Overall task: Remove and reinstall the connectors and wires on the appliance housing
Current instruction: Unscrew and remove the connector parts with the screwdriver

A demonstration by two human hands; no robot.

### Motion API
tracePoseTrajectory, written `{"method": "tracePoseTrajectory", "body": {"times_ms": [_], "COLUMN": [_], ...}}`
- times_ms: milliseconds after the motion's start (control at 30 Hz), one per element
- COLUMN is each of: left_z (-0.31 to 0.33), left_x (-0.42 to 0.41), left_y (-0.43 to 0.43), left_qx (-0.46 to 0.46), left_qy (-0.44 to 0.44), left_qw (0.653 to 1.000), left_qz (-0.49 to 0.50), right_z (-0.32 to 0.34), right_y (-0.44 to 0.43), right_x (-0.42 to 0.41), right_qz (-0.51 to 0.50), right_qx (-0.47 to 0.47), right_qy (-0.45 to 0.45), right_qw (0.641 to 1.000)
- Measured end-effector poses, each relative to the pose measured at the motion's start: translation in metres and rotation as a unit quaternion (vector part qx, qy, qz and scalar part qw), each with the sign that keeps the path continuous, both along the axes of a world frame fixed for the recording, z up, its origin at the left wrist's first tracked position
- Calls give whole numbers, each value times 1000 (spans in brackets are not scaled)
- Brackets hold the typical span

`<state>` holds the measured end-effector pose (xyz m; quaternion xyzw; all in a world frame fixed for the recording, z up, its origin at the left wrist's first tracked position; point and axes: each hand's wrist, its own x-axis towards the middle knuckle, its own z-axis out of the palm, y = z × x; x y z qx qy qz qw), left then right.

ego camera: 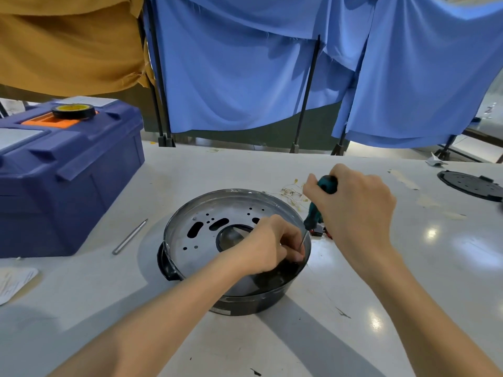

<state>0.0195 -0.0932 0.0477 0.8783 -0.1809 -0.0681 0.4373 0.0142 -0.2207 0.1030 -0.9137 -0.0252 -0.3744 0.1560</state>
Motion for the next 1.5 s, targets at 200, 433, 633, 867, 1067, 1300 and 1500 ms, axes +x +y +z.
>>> {"method": "tracePoseTrajectory", "body": {"times_ms": [200,433,633,867,1067,1300,1500], "left_z": [2,1,-1,-7,-9,1,11], "left_x": [2,-1,1,3,5,0,-1], "left_y": [-1,1,0,3,5,11,6], "left_qx": [14,-14,-5,-2,-21,-195,-308], "left_qy": [23,20,15,3,0,5,-12], "left_qw": [1000,1000,1000,1000,1000,980,951], "left_qz": [5,1,8,14,-2,-27,-33], "right_z": [24,28,27,20,16,6,3], "right_y": [-29,-30,-25,-9,-3,9,12], "right_x": [-6,-6,-11,-14,-13,-14,-8], "right_qz": [296,309,295,267,230,127,27], "right_qx": [99,-3,-54,-58,-42,-18,-10], "right_qy": [177,112,66,45,36,-1,5], "right_qw": [933,944,952,961,972,992,1000]}}
